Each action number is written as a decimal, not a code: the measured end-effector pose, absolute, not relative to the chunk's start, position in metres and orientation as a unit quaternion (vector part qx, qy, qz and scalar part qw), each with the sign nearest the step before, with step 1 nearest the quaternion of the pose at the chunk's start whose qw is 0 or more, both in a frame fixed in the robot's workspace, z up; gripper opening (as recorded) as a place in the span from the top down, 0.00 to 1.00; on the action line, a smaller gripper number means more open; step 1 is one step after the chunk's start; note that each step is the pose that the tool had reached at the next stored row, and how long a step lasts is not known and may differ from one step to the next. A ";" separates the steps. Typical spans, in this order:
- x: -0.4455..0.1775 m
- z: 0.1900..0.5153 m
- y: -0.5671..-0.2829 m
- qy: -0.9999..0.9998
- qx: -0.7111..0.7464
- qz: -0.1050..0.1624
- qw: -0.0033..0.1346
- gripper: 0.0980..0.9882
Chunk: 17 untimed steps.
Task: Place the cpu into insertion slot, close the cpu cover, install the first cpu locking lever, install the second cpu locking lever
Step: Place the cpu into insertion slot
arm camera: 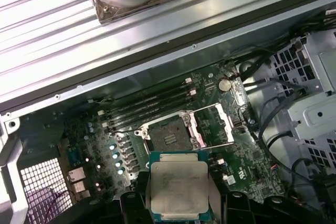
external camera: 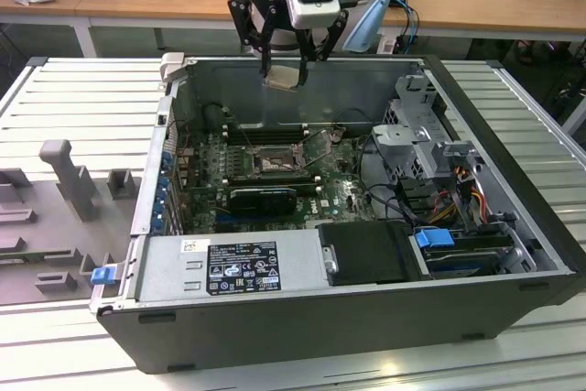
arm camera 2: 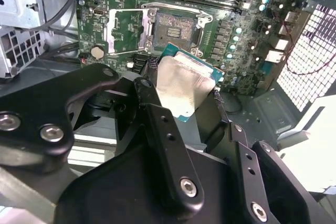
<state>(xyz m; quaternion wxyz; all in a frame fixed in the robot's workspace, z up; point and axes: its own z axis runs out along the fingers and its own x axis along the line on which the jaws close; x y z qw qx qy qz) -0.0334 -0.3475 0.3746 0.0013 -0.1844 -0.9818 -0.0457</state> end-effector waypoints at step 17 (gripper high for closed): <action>-0.033 0.374 -0.348 -0.964 -0.261 -0.046 -0.002 0.52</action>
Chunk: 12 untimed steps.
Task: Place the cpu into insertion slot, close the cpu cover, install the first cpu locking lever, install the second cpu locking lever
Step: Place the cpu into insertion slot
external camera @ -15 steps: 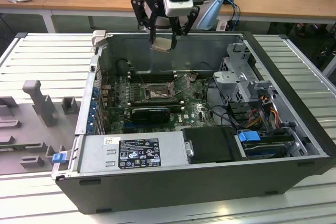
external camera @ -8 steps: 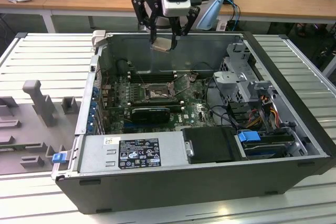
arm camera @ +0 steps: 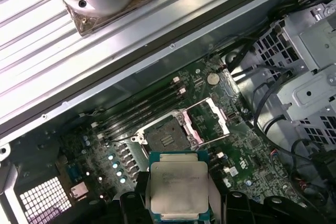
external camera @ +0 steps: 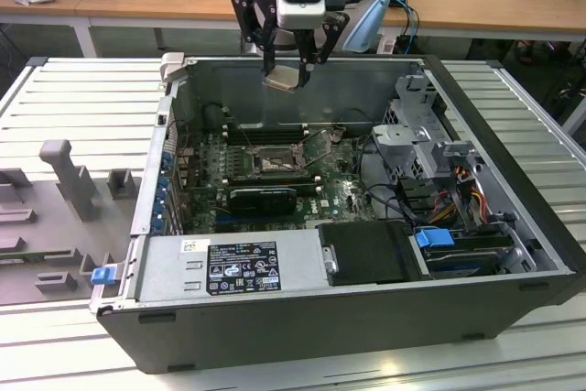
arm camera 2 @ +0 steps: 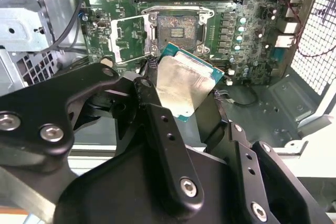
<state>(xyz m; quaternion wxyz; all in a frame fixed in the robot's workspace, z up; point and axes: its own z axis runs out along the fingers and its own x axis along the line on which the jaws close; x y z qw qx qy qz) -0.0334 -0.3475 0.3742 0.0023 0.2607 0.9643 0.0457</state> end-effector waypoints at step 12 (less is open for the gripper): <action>-0.033 0.374 -0.348 0.951 0.307 0.045 0.005 0.52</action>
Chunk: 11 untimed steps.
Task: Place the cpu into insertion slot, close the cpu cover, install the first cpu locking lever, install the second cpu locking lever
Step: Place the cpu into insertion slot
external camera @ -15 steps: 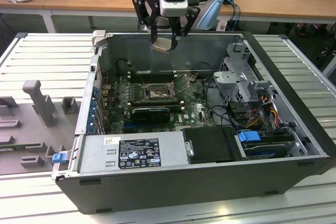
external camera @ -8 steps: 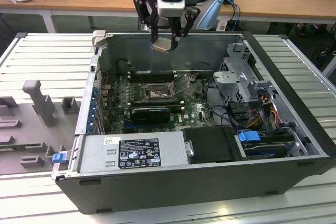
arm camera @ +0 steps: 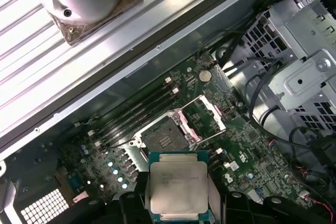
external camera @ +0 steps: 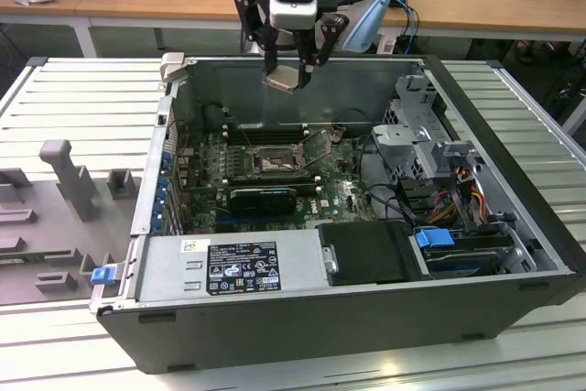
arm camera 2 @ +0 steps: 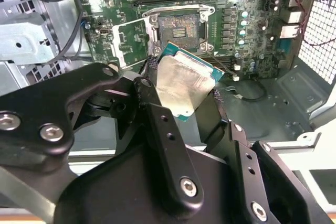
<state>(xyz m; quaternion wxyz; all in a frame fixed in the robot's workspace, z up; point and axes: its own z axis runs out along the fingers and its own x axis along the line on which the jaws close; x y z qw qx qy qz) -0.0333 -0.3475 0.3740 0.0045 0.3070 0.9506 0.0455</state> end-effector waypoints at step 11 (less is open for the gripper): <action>-0.033 0.374 -0.348 0.934 0.354 0.045 0.007 0.52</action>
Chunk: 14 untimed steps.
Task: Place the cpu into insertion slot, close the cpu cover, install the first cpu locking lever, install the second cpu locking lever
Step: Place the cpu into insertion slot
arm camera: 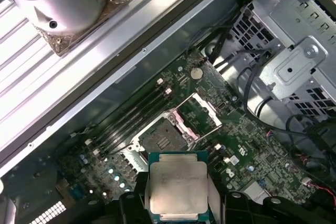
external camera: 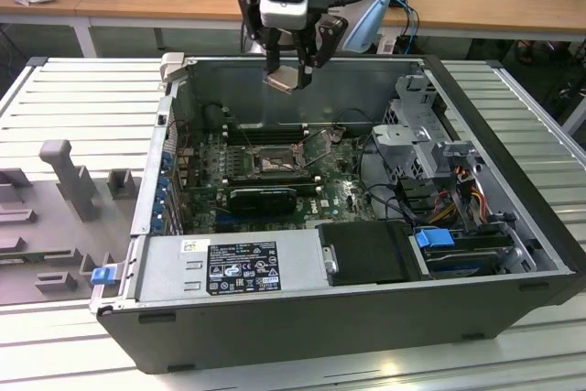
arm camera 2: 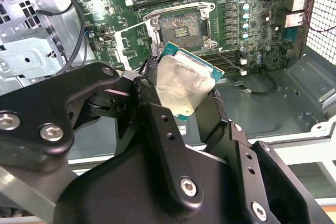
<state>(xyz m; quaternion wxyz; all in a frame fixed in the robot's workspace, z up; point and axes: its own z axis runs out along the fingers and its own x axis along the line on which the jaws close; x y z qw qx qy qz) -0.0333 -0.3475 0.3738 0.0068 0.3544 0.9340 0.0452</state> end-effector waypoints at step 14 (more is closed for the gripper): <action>-0.033 0.374 -0.348 0.912 0.407 0.045 0.009 0.52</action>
